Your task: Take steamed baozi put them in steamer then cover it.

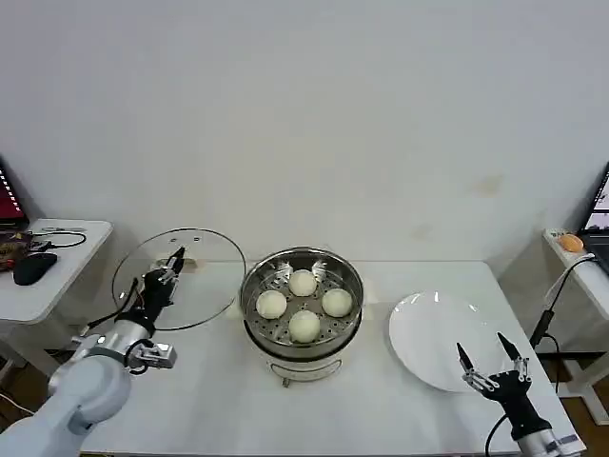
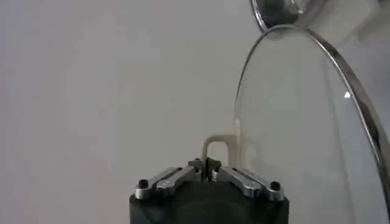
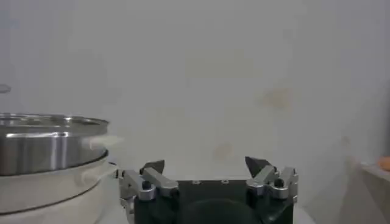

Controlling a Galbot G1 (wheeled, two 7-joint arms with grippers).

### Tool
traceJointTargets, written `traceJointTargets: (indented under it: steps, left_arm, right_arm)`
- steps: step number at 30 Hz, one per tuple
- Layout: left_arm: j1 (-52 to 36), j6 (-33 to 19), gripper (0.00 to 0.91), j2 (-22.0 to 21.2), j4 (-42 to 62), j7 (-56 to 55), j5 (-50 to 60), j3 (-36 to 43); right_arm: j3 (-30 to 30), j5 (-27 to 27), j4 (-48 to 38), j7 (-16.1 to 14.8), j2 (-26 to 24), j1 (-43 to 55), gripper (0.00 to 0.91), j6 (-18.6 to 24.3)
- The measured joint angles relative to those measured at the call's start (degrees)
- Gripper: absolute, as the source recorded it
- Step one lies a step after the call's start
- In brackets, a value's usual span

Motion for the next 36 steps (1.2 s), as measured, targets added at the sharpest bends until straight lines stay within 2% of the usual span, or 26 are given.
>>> traceJointTargets:
  steps: [16, 36]
  left_arm:
    - [-7.1, 7.5, 0.000, -0.9, -3.4, 0.9, -0.9, 11.0]
    - [-14.9, 8.9, 0.000, -3.6, -3.0, 0.4, 0.2, 22.9]
  right_arm:
    - [-0.1, -0.4, 0.3, -0.2, 0.1, -0.2, 0.907, 0.0]
    - [-0.1, -0.6, 0.5, -0.5, 0.4, -0.4, 0.907, 0.0]
